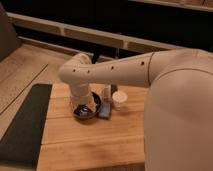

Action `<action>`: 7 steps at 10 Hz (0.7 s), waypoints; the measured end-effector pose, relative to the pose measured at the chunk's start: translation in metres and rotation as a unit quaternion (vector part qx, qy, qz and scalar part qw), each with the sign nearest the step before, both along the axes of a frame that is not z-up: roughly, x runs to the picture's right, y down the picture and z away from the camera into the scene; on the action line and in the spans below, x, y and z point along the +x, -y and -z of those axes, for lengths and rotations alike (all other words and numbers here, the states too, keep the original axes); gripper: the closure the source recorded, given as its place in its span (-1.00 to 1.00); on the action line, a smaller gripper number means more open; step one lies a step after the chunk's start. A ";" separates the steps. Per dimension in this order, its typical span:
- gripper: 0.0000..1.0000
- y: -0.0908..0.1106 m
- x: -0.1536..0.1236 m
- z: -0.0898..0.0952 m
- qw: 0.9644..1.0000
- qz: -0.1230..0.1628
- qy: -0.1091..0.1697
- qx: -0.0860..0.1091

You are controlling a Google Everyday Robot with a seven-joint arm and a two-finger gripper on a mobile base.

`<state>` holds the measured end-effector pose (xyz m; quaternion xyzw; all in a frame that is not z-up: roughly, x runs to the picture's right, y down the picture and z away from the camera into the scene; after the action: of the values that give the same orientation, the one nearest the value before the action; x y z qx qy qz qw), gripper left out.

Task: Knock the bottle over

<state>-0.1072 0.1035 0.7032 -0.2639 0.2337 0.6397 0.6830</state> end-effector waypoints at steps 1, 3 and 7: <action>-0.30 0.000 0.000 0.000 1.000 0.000 0.000 0.000; -0.30 0.000 0.000 0.000 1.000 0.000 0.000 0.000; -0.30 -0.007 0.008 -0.021 0.999 -0.021 -0.008 -0.024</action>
<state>-0.0994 0.1103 0.7239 -0.2804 0.2490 0.6500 0.6609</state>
